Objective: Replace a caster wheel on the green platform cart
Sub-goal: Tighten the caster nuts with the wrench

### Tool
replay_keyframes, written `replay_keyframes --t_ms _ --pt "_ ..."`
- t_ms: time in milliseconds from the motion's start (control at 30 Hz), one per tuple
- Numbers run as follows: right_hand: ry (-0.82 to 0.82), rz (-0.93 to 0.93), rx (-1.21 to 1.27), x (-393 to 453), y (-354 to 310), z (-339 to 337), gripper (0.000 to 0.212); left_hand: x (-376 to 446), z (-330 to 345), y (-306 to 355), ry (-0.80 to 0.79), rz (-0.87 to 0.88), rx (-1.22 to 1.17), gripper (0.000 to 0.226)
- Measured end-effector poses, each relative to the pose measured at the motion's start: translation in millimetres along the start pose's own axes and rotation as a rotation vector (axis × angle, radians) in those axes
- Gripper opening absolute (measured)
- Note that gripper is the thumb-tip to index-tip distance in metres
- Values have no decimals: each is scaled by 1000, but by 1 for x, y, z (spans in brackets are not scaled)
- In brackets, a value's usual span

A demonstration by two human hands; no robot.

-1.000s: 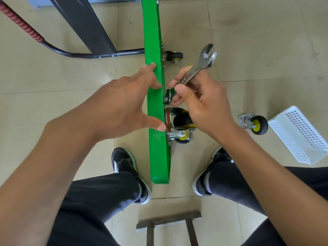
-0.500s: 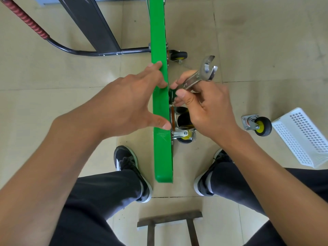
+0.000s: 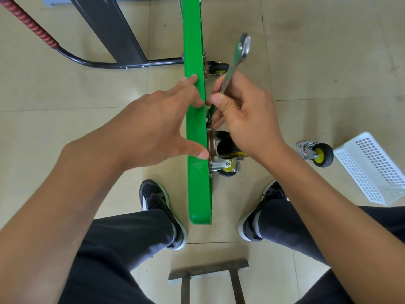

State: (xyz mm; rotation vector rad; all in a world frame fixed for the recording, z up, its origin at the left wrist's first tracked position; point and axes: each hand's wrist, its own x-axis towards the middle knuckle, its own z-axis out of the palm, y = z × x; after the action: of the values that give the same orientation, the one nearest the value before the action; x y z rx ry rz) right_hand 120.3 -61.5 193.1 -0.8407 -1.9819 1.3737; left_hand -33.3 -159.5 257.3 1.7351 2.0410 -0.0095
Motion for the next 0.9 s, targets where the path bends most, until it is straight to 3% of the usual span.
replay_keyframes --t_ms 300,533,733,800,900 --pt "-67 511 291 48 9 -1 16 0 0 0 -11 -2 -12 108" --pt "-167 944 552 58 32 3 8 0 0 1 -13 -7 -10 108" --pt "-134 951 628 57 39 1 12 -1 -2 2 -27 -12 -11 110" --pt "-57 856 557 53 40 -5 15 -1 -2 2 -30 -9 -16 109" --pt "63 574 417 42 35 -14 15 -2 -2 2 -30 -4 -23 107"
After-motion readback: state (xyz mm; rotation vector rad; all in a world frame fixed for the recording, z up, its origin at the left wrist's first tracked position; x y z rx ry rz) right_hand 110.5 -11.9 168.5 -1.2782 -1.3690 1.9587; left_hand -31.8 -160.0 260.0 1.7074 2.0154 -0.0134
